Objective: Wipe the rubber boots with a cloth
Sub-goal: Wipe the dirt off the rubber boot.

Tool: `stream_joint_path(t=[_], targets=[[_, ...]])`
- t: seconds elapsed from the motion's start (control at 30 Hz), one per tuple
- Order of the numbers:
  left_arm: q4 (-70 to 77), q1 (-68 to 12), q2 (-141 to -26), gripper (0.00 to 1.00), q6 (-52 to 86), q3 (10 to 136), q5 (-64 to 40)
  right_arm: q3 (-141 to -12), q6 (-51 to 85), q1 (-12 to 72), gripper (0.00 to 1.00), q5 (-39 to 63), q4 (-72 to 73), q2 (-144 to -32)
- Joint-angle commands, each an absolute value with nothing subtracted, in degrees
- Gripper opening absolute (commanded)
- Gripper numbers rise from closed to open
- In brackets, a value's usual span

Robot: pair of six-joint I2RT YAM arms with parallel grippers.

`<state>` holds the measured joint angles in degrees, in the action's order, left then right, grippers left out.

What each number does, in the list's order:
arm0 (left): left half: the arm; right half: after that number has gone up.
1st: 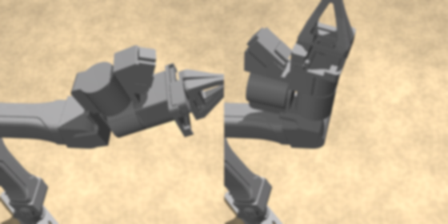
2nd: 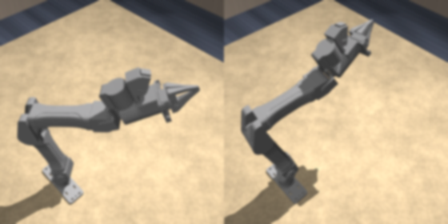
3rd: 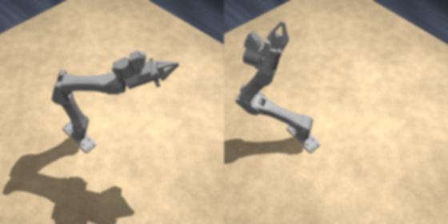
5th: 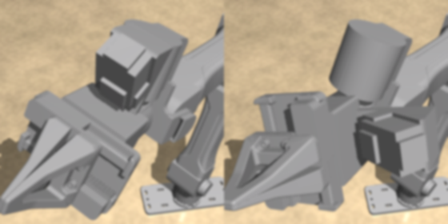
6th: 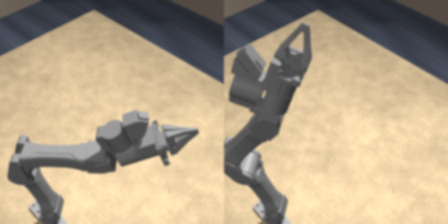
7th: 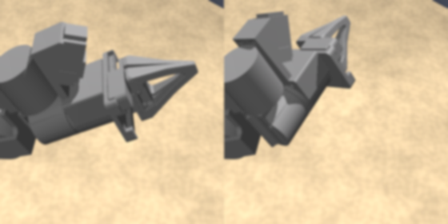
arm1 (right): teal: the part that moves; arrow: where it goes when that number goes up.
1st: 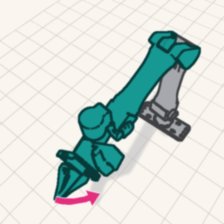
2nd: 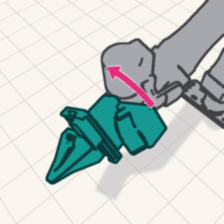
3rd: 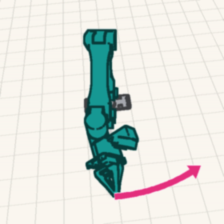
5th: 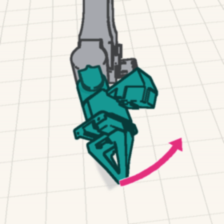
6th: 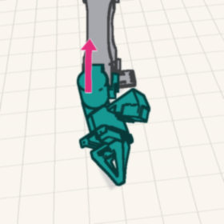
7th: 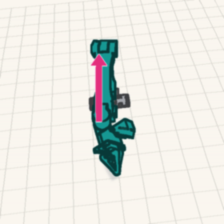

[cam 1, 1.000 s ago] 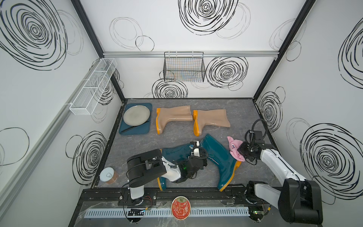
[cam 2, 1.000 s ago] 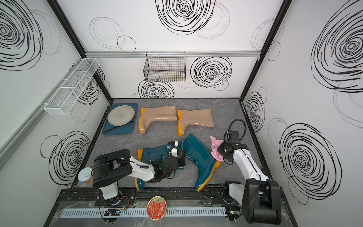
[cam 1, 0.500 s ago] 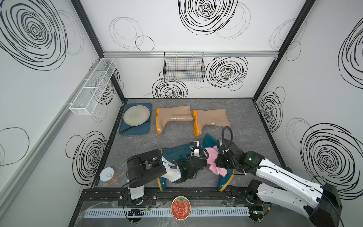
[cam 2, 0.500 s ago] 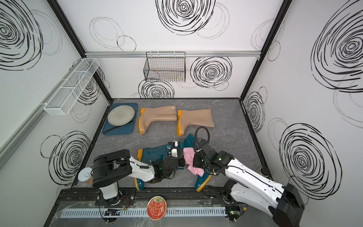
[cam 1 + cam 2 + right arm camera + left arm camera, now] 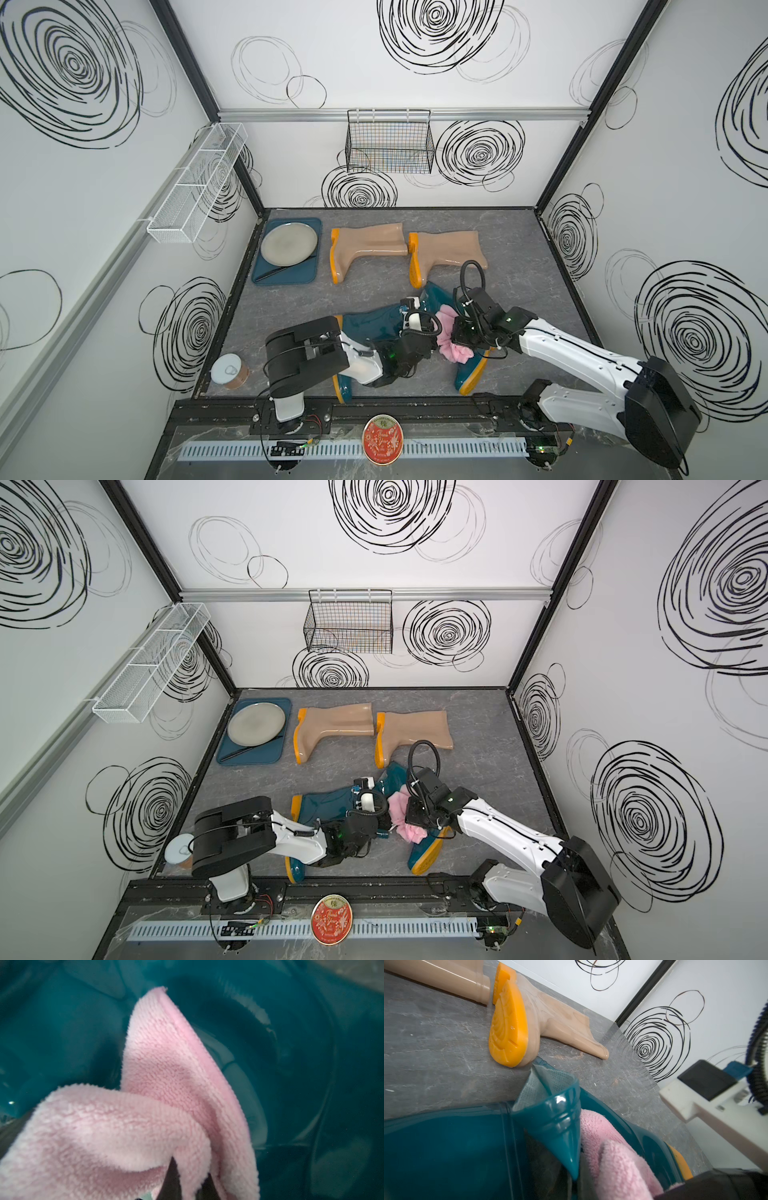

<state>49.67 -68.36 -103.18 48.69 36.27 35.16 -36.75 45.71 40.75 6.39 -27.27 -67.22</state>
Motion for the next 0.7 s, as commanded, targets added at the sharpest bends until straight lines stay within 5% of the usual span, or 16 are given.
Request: stream_joint_path(t=[0.0, 0.4, 0.67], targets=[[52.4, -69.9, -100.5, 0.00, 49.7, 37.0, 35.8, -42.0, 40.9, 40.2, 0.00, 7.0, -15.5, -68.4], [52.4, -69.9, -99.9, 0.00, 49.3, 36.6, 38.0, -33.8, 48.2, 41.7, 0.00, -1.1, -33.6, -58.8], [52.7, -68.9, -100.0, 0.00, 49.2, 36.5, 38.3, -34.0, 55.7, 59.6, 0.00, -3.9, -39.3, -51.8]])
